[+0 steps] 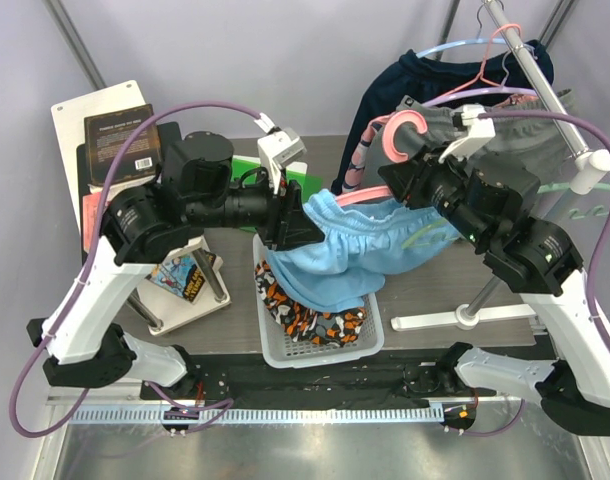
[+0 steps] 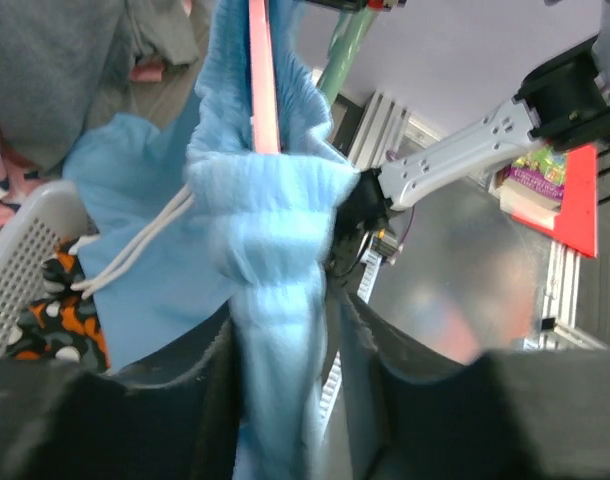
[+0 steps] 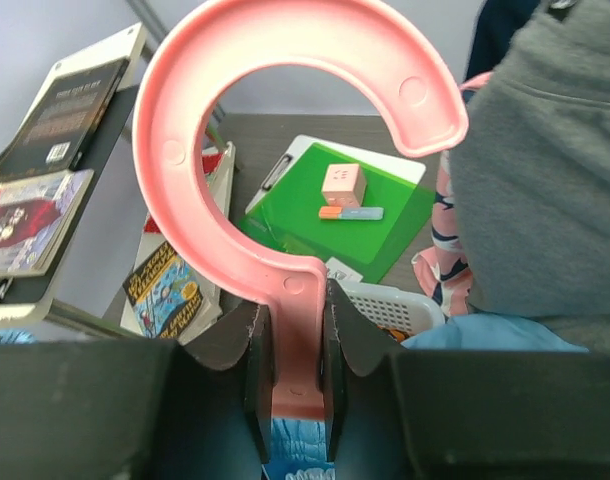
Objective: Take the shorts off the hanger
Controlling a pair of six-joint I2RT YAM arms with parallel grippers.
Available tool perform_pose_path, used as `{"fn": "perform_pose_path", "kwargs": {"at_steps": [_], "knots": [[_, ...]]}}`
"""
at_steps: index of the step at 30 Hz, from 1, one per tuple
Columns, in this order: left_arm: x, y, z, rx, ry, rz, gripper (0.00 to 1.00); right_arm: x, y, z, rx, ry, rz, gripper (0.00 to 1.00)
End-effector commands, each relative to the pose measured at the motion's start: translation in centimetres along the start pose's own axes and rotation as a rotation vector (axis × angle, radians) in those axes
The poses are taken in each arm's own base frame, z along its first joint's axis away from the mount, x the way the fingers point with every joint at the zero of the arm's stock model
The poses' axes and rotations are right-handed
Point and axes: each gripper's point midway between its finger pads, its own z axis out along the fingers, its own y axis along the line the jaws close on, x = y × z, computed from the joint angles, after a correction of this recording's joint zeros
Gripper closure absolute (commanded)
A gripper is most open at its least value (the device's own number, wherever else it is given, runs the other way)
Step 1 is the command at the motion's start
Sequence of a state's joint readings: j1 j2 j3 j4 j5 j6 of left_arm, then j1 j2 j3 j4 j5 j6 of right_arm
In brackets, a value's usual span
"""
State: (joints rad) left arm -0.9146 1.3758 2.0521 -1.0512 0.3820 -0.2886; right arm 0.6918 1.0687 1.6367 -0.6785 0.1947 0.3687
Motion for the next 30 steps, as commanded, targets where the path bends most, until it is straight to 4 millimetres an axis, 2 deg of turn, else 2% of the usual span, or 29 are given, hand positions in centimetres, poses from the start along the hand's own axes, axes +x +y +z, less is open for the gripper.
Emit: {"fn": "perform_pose_path", "kwargs": {"at_steps": [1,4,5,6,8,10,17,19,21,23,26,27,29,30], "knots": [[-3.3,-0.8,-2.7,-0.011,-0.167,0.071,0.53,-5.8,-0.9,-2.4,0.055,-0.257,0.14,0.99],[-2.4,-0.1,-3.4,-0.043,-0.17,0.065,0.44,-6.5,-2.1,-3.6,0.106,-0.306,0.152,0.99],[-1.7,0.5,-2.9,-0.062,-0.153,0.054,0.43,-6.6,-2.3,-3.9,0.115,-0.317,0.152,0.99],[-1.8,0.4,-3.5,-0.066,-0.177,0.053,0.41,-6.9,-2.3,-4.2,0.11,-0.328,0.155,0.99],[-1.1,1.1,-3.2,-0.09,-0.174,0.043,0.4,-7.3,-2.1,-4.6,0.095,-0.338,0.159,0.99],[-1.4,1.3,-3.4,-0.103,-0.201,0.051,0.4,-7.4,-1.9,-4.8,0.084,-0.345,0.179,0.99],[-2.2,2.7,-2.2,-0.13,-0.22,0.062,0.42,-7.1,-1.0,-4.9,0.027,-0.339,0.241,0.99],[-2.4,2.1,-1.9,-0.094,-0.221,0.07,0.48,-7.1,-1.0,-4.9,0.026,-0.34,0.256,0.99],[-2.2,2.1,-1.5,-0.081,-0.205,0.062,0.58,-7.3,-1.1,-5.2,0.028,-0.356,0.271,0.99],[-1.8,2.2,-1.2,-0.079,-0.192,0.053,0.59,-7.6,-1.3,-5.4,0.036,-0.376,0.296,0.99],[-1.3,2.3,-1.2,-0.08,-0.185,0.036,0.54,-8.1,-1.5,-5.9,0.036,-0.403,0.329,0.99],[-1.5,2.0,-1.7,-0.073,-0.201,0.036,0.48,-8.1,-1.4,-5.9,0.033,-0.404,0.332,0.99],[-1.9,2.0,-2.2,-0.085,-0.224,0.029,0.46,-8.1,-1.0,-5.7,0.014,-0.394,0.324,0.99],[-2.4,1.7,-2.5,-0.08,-0.245,0.025,0.41,-7.8,-0.8,-5.5,0.006,-0.381,0.306,0.99]]}}
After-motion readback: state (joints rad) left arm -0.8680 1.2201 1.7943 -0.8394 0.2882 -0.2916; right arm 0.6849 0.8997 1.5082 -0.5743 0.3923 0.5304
